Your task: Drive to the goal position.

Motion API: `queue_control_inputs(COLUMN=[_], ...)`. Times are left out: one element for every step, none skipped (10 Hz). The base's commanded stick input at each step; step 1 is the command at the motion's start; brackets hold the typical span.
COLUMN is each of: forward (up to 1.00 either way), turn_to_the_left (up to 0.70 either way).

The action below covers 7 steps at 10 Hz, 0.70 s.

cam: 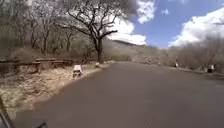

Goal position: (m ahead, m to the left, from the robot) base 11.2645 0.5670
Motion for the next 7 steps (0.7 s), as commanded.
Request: queue_control_inputs(forward=[0.70,0.70,0.70,0.70,0.70,0.70,0.70], turn_to_the_left=[0.00,0.00,0.00,0.00,0.00,0.00,0.00])
